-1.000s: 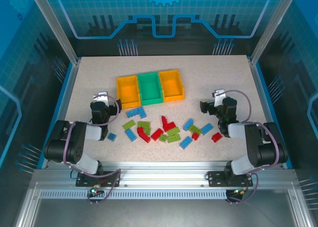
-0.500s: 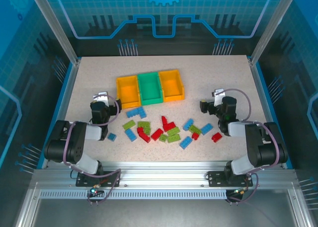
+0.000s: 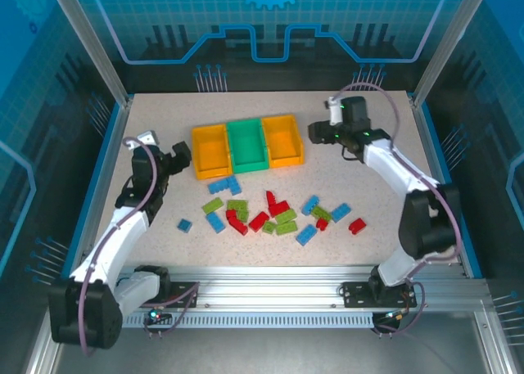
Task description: Sort the legos into containers by color
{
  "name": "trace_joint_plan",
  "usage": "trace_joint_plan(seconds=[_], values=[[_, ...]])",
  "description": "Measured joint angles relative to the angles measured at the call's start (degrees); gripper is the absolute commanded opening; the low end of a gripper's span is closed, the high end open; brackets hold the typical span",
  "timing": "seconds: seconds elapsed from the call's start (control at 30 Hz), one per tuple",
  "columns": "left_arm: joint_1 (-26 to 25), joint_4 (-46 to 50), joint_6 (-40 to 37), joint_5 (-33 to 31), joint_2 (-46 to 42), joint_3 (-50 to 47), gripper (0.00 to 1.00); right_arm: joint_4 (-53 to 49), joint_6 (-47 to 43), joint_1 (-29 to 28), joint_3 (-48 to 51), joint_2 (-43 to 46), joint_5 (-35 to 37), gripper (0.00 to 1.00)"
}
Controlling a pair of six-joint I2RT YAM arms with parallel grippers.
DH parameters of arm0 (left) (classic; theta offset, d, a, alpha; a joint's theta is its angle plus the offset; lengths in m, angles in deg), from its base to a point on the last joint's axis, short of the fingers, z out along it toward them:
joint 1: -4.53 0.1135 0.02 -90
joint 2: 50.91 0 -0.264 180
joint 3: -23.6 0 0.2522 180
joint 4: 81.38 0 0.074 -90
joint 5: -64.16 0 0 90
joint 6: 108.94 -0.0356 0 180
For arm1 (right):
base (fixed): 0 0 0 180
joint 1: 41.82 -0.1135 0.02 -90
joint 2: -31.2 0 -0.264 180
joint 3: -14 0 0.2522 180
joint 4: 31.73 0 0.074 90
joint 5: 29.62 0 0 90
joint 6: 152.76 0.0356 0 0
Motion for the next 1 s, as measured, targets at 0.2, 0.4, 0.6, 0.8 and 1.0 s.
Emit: trace_joint_plan(seconds=[0.2,0.4,0.6,0.8,1.0], values=[[-0.3,11.3,5.7,0.2,-2.4,-1.3,0.99,-11.5,2.8,-4.2,-11.5,-12.3,0.7,0.71],[-0.3,15.0,8.8,1.2,-2.4,-1.9,0.99,-17.5,5.9,-4.2,-18.5,-20.2,1.3,0.65],[-0.3,16.2,10.8,1.7,-2.4,-3.4,0.99,-20.2,7.5,-4.3,-22.9,-24.5,2.2,0.47],[-0.3,17.0,11.4,1.7,-2.4,-3.7,0.99,-21.7,9.1,-4.5,-26.5,-27.5,3.5,0.25],[-0.3,17.0,12.0,1.7,-2.4,-3.7,0.99,-21.9,10.1,-4.5,-26.3,-27.4,5.0,0.14]])
